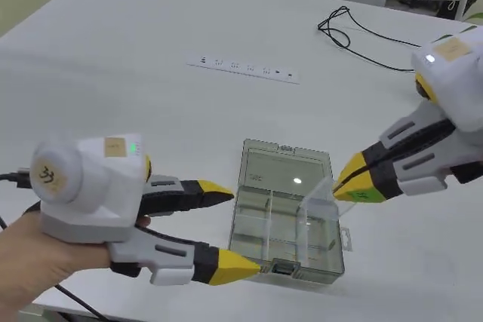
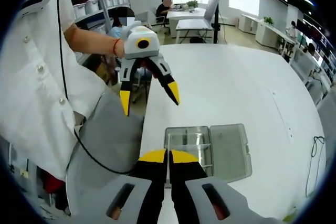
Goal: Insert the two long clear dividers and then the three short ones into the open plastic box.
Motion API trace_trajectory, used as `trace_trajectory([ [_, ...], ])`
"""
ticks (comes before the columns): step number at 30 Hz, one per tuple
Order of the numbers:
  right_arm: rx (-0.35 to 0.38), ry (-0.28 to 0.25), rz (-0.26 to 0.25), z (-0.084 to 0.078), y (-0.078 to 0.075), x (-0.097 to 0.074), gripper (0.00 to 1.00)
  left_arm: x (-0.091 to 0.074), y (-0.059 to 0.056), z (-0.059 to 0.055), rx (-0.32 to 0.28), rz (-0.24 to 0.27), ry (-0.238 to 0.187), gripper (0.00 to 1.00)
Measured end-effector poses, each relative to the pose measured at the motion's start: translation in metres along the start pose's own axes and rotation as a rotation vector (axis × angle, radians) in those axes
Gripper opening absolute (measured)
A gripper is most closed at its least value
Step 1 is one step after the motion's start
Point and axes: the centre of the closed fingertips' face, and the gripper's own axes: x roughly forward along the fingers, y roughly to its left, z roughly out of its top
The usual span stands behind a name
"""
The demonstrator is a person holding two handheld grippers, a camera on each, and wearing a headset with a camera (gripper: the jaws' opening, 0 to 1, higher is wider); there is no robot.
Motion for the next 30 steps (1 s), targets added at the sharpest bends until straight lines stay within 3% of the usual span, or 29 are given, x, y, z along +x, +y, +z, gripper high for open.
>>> trace_trajectory([
  [16,0.022,-0.007,-0.046,-0.023,-0.035,0.04,0.03,-0.002,0.011,-0.008,-0.013,0.012,-0.008,0.9],
  [21,0.02,-0.008,-0.048,-0.029,-0.036,0.052,0.03,-0.002,0.012,-0.01,-0.018,0.01,-0.004,1.0],
  [30,0.048,-0.008,-0.041,-0.041,-0.036,0.066,0.03,0.0,0.013,-0.011,-0.029,0.007,-0.004,1.0],
])
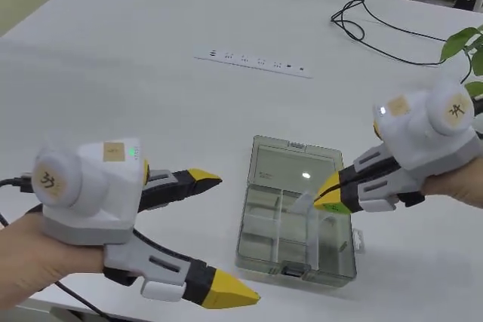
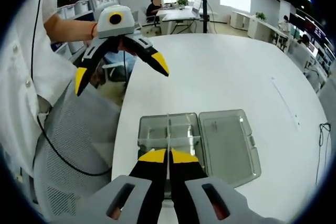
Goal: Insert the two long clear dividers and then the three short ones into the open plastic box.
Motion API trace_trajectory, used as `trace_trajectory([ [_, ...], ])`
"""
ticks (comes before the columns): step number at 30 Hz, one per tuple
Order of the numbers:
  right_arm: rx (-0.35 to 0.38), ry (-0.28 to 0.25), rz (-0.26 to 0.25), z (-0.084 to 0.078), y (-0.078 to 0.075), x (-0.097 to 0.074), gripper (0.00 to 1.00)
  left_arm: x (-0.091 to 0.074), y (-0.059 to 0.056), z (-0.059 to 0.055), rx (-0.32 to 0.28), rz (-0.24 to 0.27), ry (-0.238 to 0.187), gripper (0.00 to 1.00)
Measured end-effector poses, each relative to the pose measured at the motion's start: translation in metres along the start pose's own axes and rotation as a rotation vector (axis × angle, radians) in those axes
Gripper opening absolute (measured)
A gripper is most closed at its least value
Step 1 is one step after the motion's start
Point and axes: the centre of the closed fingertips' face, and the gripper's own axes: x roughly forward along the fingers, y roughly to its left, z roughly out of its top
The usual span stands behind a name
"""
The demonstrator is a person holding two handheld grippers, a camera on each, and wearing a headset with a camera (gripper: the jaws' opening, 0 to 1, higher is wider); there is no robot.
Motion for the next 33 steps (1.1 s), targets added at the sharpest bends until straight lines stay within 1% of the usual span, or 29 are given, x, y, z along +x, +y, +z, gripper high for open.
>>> trace_trajectory([
  [3,0.003,0.004,0.003,-0.003,0.001,0.002,0.03,0.0,0.0,0.0,-0.004,0.002,0.0,1.0],
  [5,0.004,0.004,0.002,-0.006,-0.002,0.004,0.03,0.001,0.0,0.0,-0.01,0.002,-0.004,1.0],
  [8,0.007,-0.006,0.0,-0.005,-0.003,0.004,0.02,0.001,0.001,-0.001,-0.01,0.003,-0.002,1.0],
  [9,0.003,-0.004,-0.004,-0.007,-0.007,0.003,0.02,0.002,0.0,-0.001,-0.012,0.001,-0.003,1.0],
  [10,-0.001,0.0,-0.006,-0.008,-0.008,0.003,0.02,0.002,0.0,-0.001,-0.013,0.001,-0.003,1.0],
  [15,0.003,-0.003,-0.003,-0.008,-0.006,0.004,0.02,0.003,0.001,0.0,-0.016,0.002,-0.009,1.0],
  [18,-0.017,-0.007,-0.011,-0.01,-0.01,0.006,0.02,0.003,0.0,0.001,-0.018,0.0,-0.011,1.0],
  [19,-0.027,-0.019,-0.011,-0.007,-0.007,0.008,0.02,0.003,0.0,0.001,-0.019,-0.001,-0.012,1.0],
  [20,-0.04,-0.011,-0.008,-0.007,-0.005,0.01,0.02,0.003,0.0,0.0,-0.02,0.0,-0.012,1.0],
  [21,-0.082,0.002,-0.012,-0.008,-0.005,0.012,0.02,0.003,0.0,0.0,-0.021,0.0,-0.011,1.0],
  [22,-0.105,-0.007,-0.007,-0.006,-0.001,0.014,0.02,0.003,0.0,0.0,-0.021,0.0,-0.011,1.0],
  [23,-0.112,-0.01,-0.009,-0.005,-0.001,0.014,0.02,0.004,0.0,0.0,-0.022,-0.001,-0.011,1.0],
  [24,-0.114,-0.006,-0.013,-0.006,-0.001,0.015,0.02,0.004,-0.001,0.0,-0.022,-0.002,-0.012,1.0],
  [29,-0.117,-0.018,-0.015,-0.006,-0.003,0.017,0.02,0.004,-0.001,0.0,-0.024,-0.001,-0.014,1.0],
  [33,-0.106,-0.017,-0.018,-0.007,-0.005,0.019,0.02,0.003,-0.001,0.0,-0.026,-0.001,-0.014,1.0],
])
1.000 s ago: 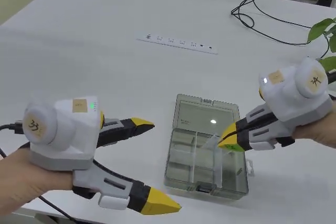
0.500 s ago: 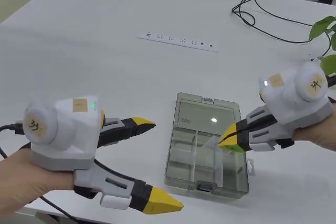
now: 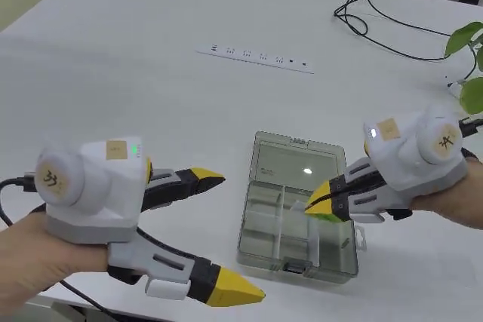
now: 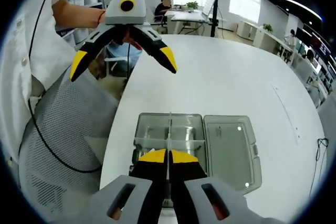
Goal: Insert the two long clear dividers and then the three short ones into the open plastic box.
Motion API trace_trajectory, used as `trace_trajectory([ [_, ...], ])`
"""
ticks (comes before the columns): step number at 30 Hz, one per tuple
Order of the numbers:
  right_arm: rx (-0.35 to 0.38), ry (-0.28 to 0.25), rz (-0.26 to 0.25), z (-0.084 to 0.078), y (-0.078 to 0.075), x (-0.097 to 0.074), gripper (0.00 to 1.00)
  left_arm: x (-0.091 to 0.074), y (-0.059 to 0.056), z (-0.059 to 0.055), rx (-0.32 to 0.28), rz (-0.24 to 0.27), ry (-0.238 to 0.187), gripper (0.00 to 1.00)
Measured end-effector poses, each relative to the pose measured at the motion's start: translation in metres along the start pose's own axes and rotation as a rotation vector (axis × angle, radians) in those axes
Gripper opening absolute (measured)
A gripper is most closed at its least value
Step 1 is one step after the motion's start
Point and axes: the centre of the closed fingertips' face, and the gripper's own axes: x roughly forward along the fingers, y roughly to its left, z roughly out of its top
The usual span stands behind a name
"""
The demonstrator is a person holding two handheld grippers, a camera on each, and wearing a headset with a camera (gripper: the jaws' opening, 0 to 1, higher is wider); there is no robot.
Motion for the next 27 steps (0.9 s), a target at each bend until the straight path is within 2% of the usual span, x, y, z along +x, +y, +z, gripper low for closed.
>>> trace_trajectory([
  [9,0.007,0.035,0.015,-0.004,-0.001,0.013,0.02,0.0,0.001,-0.001,0.004,0.0,0.003,1.0],
  [17,0.01,0.095,0.026,-0.015,-0.002,0.026,0.02,-0.001,0.001,-0.002,0.006,0.0,0.007,1.0],
  [27,-0.024,0.174,0.027,-0.024,0.001,0.035,0.02,-0.002,0.002,-0.004,0.004,0.003,0.016,1.0],
])
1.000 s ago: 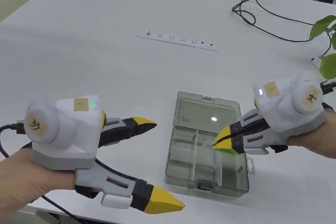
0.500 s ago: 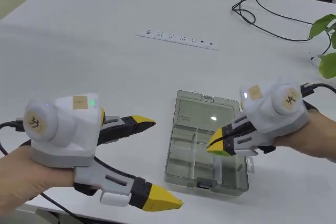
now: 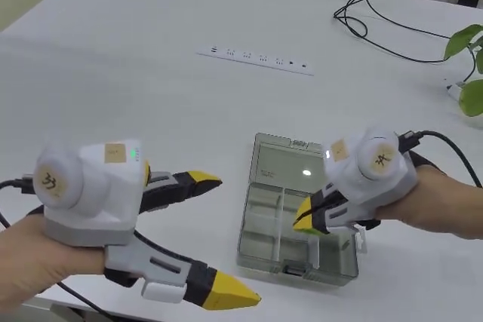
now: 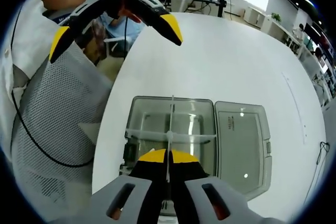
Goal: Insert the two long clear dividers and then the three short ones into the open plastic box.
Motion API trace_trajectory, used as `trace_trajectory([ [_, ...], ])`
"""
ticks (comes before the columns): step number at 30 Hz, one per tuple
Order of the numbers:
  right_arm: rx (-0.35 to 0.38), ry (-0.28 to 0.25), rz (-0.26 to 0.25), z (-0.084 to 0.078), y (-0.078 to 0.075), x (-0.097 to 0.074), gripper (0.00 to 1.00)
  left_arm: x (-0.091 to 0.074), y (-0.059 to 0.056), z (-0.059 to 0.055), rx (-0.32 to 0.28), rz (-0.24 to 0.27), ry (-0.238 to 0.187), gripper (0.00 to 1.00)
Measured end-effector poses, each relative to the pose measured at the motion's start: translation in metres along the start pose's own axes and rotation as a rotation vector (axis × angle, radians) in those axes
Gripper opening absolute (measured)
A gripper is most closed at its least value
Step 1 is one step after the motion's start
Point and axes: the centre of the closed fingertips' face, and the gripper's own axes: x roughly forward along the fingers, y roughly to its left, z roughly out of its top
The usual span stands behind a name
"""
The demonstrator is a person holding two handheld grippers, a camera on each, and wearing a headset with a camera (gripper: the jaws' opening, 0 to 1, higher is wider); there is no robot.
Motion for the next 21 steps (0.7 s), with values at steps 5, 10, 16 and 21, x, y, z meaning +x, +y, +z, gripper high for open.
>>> trace_trajectory([
  [5,-0.006,0.018,-0.001,-0.002,0.0006,0.002,0.02,-0.0004,0.0,-0.0008,0.0,0.0,0.002,1.0],
  [10,-0.01,0.032,-0.004,-0.004,0.0002,0.0046,0.02,-0.0004,-0.0004,-0.0014,0.001,-0.001,0.004,1.0],
  [16,0.004,0.03,-0.004,-0.0042,0.0005,0.0045,0.03,-0.0013,0.0008,-0.0021,0.001,0.004,0.006,1.0],
  [21,0.03,0.019,-0.007,-0.0037,0.0004,0.0038,0.03,-0.0021,0.0018,-0.0039,0.001,0.008,0.013,1.0],
])
